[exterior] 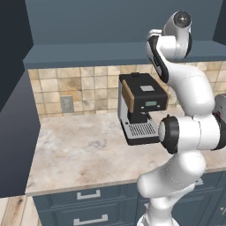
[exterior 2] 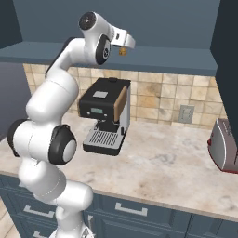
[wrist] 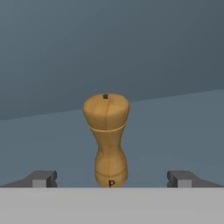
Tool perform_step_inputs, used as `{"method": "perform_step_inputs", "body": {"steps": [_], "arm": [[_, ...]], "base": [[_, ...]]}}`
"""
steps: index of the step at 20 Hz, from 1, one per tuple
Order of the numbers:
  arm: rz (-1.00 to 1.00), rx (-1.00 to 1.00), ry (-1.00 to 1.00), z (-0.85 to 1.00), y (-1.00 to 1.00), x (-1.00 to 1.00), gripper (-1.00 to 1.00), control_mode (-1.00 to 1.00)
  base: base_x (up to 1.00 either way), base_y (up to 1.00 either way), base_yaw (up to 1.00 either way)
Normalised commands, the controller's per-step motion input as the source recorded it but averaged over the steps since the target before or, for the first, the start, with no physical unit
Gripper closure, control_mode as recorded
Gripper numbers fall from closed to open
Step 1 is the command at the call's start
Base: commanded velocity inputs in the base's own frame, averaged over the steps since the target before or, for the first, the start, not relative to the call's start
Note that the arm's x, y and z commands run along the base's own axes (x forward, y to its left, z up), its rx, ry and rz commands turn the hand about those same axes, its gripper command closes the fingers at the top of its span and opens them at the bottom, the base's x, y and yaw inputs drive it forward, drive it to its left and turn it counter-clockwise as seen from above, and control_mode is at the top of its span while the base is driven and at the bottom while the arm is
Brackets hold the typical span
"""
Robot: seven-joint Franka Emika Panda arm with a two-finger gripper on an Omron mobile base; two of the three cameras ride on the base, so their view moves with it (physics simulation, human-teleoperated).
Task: Take 2 condiments from the cabinet and move them on the counter near the stove.Make sure the condiments are lined up with each other, next to each other.
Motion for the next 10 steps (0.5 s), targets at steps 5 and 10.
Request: {"method": "perform_step_inputs", "body": {"steps": [5, 10], "arm": [[0.0, 0.0, 0.0, 0.0, 0.0, 0.21, -1.0, -1.0], [-0.01, 0.0, 0.0, 0.0, 0.0, 0.14, -1.0, -1.0]], "base": [[0.0, 0.0, 0.0], [0.0, 0.0, 0.0]]}}
